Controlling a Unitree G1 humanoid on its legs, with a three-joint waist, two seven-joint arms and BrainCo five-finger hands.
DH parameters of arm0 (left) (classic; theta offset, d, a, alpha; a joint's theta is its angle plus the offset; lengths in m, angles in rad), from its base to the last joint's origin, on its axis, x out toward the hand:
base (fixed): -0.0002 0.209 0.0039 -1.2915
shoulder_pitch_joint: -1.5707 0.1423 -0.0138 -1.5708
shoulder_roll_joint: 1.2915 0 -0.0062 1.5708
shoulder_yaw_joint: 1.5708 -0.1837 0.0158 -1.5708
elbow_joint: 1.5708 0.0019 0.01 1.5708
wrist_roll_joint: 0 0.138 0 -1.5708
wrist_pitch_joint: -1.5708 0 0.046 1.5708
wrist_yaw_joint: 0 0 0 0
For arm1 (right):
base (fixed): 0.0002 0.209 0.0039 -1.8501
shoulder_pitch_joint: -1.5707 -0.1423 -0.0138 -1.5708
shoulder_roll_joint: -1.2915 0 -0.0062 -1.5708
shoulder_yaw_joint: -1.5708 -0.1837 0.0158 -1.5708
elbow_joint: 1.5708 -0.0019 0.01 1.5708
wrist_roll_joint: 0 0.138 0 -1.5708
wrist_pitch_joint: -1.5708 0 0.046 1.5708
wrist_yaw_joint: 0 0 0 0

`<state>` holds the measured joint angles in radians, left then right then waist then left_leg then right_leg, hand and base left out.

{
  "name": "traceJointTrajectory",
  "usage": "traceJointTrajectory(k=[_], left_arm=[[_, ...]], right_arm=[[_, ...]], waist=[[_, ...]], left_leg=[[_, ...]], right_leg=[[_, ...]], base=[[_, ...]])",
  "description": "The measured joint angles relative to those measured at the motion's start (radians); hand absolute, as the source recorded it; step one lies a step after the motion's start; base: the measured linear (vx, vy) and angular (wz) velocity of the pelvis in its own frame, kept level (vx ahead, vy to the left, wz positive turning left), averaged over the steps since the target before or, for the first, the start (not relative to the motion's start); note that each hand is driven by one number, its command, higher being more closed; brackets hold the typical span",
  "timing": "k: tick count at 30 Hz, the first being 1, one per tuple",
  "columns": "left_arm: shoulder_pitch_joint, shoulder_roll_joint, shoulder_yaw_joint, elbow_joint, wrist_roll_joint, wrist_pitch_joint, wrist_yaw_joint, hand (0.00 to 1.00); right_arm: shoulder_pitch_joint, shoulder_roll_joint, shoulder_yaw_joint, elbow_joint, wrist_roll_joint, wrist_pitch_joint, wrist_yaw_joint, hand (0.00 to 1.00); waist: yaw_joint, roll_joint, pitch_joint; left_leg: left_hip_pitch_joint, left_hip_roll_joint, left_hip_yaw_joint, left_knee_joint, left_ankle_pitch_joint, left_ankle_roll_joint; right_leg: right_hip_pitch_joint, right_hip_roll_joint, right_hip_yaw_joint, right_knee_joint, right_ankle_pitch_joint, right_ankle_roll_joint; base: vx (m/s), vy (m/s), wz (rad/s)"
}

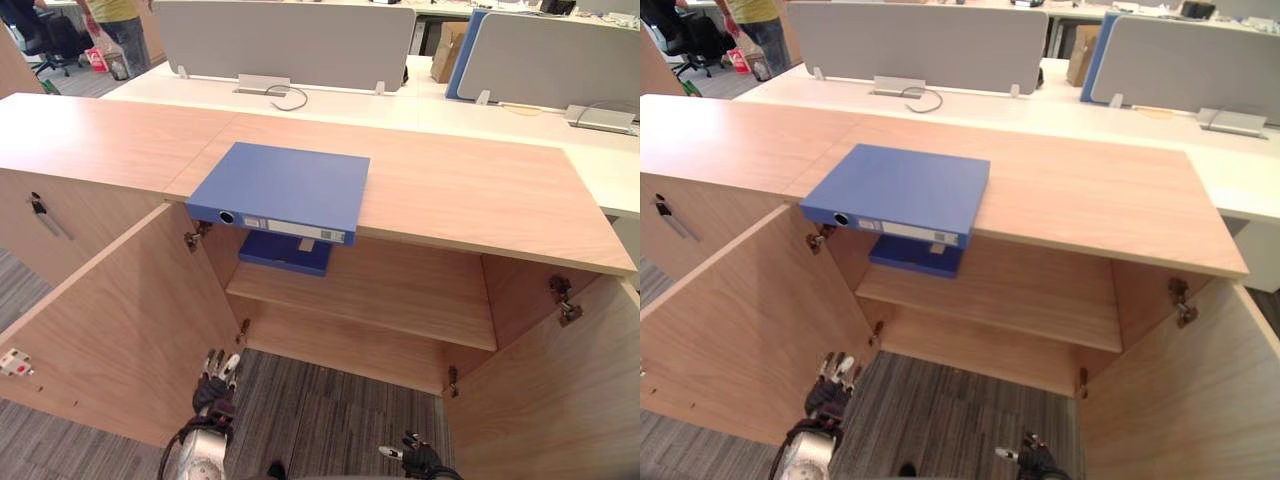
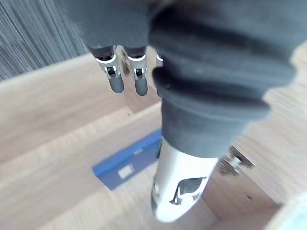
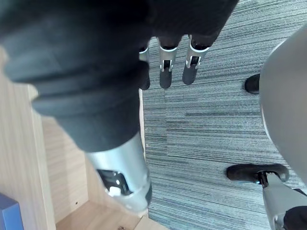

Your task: Walk over to the cabinet, pick up the folder, carry it to the office cabinet, place the folder inside the office cabinet, then close the office cabinet door

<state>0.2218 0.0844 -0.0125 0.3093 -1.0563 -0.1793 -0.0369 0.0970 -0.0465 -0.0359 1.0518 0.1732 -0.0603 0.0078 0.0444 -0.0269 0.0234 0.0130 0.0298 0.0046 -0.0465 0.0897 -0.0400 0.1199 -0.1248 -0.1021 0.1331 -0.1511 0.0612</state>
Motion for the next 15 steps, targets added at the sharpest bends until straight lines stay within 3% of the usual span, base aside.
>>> traceJointTrajectory(k=[5, 9, 12, 14, 15], left_arm=[[0.023, -0.001, -0.002, -0.231, 0.046, -0.032, 0.084, 0.00], [0.038, -0.040, 0.044, -0.466, 0.237, -0.054, 0.204, 0.00], [0.036, -0.079, 0.094, -0.578, 0.503, -0.051, 0.305, 0.00], [0.026, -0.090, 0.131, -0.659, 0.911, 0.003, 0.429, 0.00], [0.016, -0.090, 0.136, -0.674, 1.009, 0.018, 0.461, 0.00]], right_arm=[[0.008, -0.008, 0.038, -0.008, -0.002, 0.014, -0.004, 0.00], [0.019, -0.008, 0.038, -0.019, -0.002, 0.019, -0.012, 0.00], [0.022, -0.011, 0.040, -0.025, -0.001, 0.020, -0.013, 0.00], [0.042, -0.020, 0.080, -0.049, -0.003, 0.020, -0.018, 0.00], [0.046, -0.020, 0.080, -0.055, -0.006, 0.021, -0.021, 0.00]], waist=[[0.011, 0.001, -0.011], [0.013, 0.007, -0.021], [0.014, 0.010, -0.025], [0.014, 0.005, -0.048], [0.015, 0.004, -0.050]], left_leg=[[0.024, 0.006, 0.018, -0.041, 0.027, 0.000], [0.020, 0.012, 0.033, -0.046, 0.022, -0.003], [0.019, 0.027, 0.033, -0.046, 0.029, -0.014], [-0.001, 0.035, 0.034, -0.045, 0.039, -0.026], [-0.002, 0.039, 0.034, -0.045, 0.041, -0.028]], right_leg=[[0.003, 0.004, 0.021, -0.019, 0.010, 0.007], [-0.002, 0.010, 0.042, -0.046, 0.010, 0.008], [-0.006, 0.026, 0.047, -0.051, 0.010, 0.008], [-0.027, 0.038, 0.048, -0.053, 0.014, 0.002], [-0.027, 0.041, 0.048, -0.055, 0.015, 0.000]], base=[[-0.07, 0.003, -0.14], [-0.13, -0.009, -0.14], [-0.10, -0.043, -0.04], [-0.03, -0.043, 0.00], [0.02, -0.041, -0.01]])
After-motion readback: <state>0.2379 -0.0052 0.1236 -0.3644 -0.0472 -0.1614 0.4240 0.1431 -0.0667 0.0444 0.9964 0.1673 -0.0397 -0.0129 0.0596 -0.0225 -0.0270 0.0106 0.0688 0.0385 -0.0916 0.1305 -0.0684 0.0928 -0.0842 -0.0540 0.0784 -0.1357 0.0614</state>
